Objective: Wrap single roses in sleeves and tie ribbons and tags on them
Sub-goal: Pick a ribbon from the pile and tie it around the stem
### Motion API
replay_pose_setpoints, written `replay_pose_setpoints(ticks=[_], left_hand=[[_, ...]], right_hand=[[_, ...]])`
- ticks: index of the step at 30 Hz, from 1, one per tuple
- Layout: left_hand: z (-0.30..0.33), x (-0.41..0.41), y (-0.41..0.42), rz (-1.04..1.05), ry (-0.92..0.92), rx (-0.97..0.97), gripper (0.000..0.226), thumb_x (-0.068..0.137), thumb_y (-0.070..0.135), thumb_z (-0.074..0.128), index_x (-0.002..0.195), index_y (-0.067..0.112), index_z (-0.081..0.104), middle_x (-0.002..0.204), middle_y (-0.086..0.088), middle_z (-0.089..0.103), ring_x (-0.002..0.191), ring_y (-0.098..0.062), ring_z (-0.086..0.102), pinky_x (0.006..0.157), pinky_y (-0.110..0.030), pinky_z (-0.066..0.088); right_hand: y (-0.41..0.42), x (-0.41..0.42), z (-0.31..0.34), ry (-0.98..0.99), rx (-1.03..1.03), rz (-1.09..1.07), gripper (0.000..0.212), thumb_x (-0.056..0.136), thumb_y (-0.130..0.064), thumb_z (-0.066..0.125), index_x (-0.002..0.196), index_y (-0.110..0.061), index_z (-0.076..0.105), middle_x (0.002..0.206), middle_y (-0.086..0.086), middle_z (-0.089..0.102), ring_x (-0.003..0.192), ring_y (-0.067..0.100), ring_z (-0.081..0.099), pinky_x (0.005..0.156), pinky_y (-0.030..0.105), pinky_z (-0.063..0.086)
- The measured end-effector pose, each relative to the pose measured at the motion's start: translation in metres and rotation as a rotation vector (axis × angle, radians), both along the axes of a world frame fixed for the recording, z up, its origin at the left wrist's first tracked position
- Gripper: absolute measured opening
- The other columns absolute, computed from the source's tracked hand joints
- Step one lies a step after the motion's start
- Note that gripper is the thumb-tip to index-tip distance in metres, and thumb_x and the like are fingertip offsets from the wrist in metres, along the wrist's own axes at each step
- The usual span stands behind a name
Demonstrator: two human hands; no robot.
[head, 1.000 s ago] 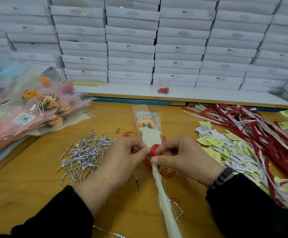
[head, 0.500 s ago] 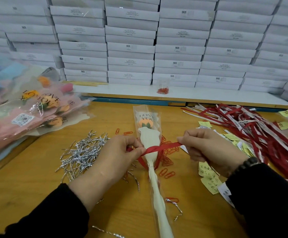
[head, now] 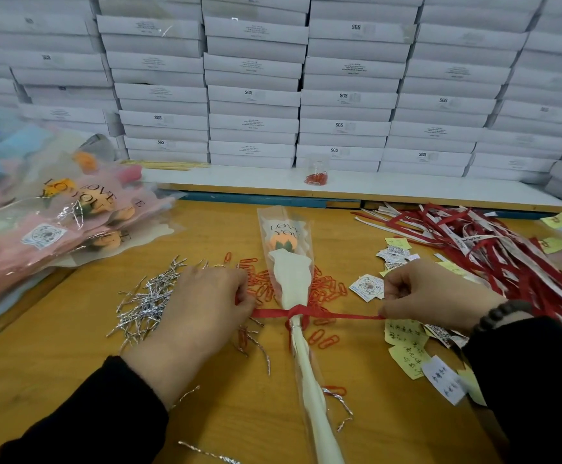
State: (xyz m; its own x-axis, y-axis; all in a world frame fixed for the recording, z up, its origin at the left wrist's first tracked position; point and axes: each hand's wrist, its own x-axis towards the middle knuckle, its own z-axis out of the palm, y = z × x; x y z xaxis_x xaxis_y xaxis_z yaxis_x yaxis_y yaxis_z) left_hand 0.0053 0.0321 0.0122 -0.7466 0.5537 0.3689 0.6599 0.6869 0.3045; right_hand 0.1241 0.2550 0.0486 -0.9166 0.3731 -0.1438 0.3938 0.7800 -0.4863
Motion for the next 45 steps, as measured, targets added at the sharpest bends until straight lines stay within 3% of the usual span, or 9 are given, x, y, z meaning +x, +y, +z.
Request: replay_pose_setpoints(ticks=[6, 10, 12, 16, 21, 27, 31, 39, 45], left_hand=[[-0.004, 0.003, 0.002, -0.062, 0.072, -0.076, 0.011, 0.089, 0.039, 0.054, 0.087, 0.029, 0.058, 0.093, 0.011, 0.051, 0.101, -0.012, 0.045, 0.089, -0.026, 0.015], [-0.003, 0.005, 0.005, -0.196, -0.097, 0.113, 0.013, 0.087, 0.041, 0.058, 0.086, 0.031, 0.066, 0.077, 0.023, 0.052, 0.088, -0.006, 0.044, 0.083, -0.023, 0.021], [-0.004, 0.007, 0.007, -0.261, -0.187, 0.132, 0.006, 0.08, 0.037, 0.067, 0.084, 0.033, 0.065, 0.074, 0.026, 0.053, 0.09, -0.006, 0.047, 0.086, -0.029, 0.033], [-0.008, 0.008, 0.009, -0.296, -0.285, 0.087, 0.032, 0.077, 0.028, 0.073, 0.08, 0.044, 0.046, 0.077, 0.022, 0.062, 0.099, -0.013, 0.051, 0.089, -0.038, 0.041], [-0.011, 0.01, 0.009, -0.305, -0.276, 0.072, 0.033, 0.082, 0.024, 0.068, 0.09, 0.044, 0.044, 0.079, 0.021, 0.062, 0.101, -0.012, 0.047, 0.089, -0.039, 0.041], [-0.011, 0.011, 0.01, -0.331, -0.284, 0.094, 0.034, 0.085, 0.014, 0.063, 0.091, 0.043, 0.044, 0.077, 0.016, 0.06, 0.097, -0.012, 0.047, 0.088, -0.034, 0.04], [-0.011, 0.009, 0.009, -0.303, -0.246, 0.115, 0.027, 0.091, 0.011, 0.052, 0.091, 0.038, 0.047, 0.077, 0.014, 0.053, 0.089, -0.013, 0.047, 0.079, -0.03, 0.04], [-0.01, 0.007, 0.009, -0.234, -0.262, 0.222, 0.032, 0.089, 0.006, 0.047, 0.073, 0.033, 0.051, 0.084, 0.01, 0.042, 0.071, -0.001, 0.045, 0.058, -0.01, 0.033], [-0.007, 0.003, 0.005, -0.172, -0.2, 0.181, 0.022, 0.088, 0.006, 0.049, 0.076, 0.021, 0.059, 0.084, 0.008, 0.044, 0.071, -0.005, 0.045, 0.061, -0.024, 0.034]], right_hand=[[-0.028, -0.005, -0.001, 0.122, 0.227, 0.093, 0.013, 0.08, -0.032, 0.068, 0.085, -0.032, 0.057, 0.091, -0.016, 0.052, 0.092, 0.006, 0.048, 0.083, 0.026, 0.039], [-0.057, -0.013, -0.009, 0.212, 0.061, 0.206, 0.013, 0.077, -0.042, 0.069, 0.078, -0.03, 0.063, 0.081, -0.016, 0.054, 0.07, -0.002, 0.047, 0.059, 0.014, 0.033], [-0.062, -0.017, -0.017, 0.232, 0.103, 0.213, 0.018, 0.077, -0.043, 0.069, 0.084, -0.027, 0.067, 0.086, -0.014, 0.057, 0.068, 0.0, 0.046, 0.061, 0.017, 0.036], [-0.064, -0.021, -0.028, 0.269, 0.13, 0.186, 0.008, 0.081, -0.029, 0.068, 0.087, -0.025, 0.066, 0.088, -0.011, 0.062, 0.068, 0.0, 0.047, 0.065, 0.023, 0.043], [-0.063, -0.021, -0.032, 0.292, 0.071, 0.169, 0.016, 0.08, -0.014, 0.067, 0.087, -0.023, 0.056, 0.078, -0.008, 0.062, 0.068, 0.003, 0.052, 0.065, 0.025, 0.046], [-0.06, -0.023, -0.035, 0.335, -0.002, 0.159, 0.015, 0.081, -0.009, 0.065, 0.085, -0.021, 0.058, 0.072, -0.006, 0.06, 0.056, -0.002, 0.048, 0.055, 0.011, 0.04], [-0.059, -0.024, -0.035, 0.348, -0.045, 0.136, 0.01, 0.081, -0.013, 0.066, 0.083, -0.02, 0.059, 0.073, -0.004, 0.06, 0.062, 0.003, 0.051, 0.06, 0.018, 0.046], [-0.057, -0.023, -0.031, 0.289, -0.016, 0.136, 0.013, 0.085, -0.016, 0.061, 0.072, -0.019, 0.061, 0.068, -0.008, 0.056, 0.062, 0.003, 0.051, 0.055, 0.013, 0.043], [-0.057, -0.02, -0.029, 0.257, -0.02, 0.108, 0.026, 0.079, -0.011, 0.06, 0.057, -0.02, 0.05, 0.06, -0.005, 0.049, 0.056, 0.009, 0.045, 0.053, 0.019, 0.04]])
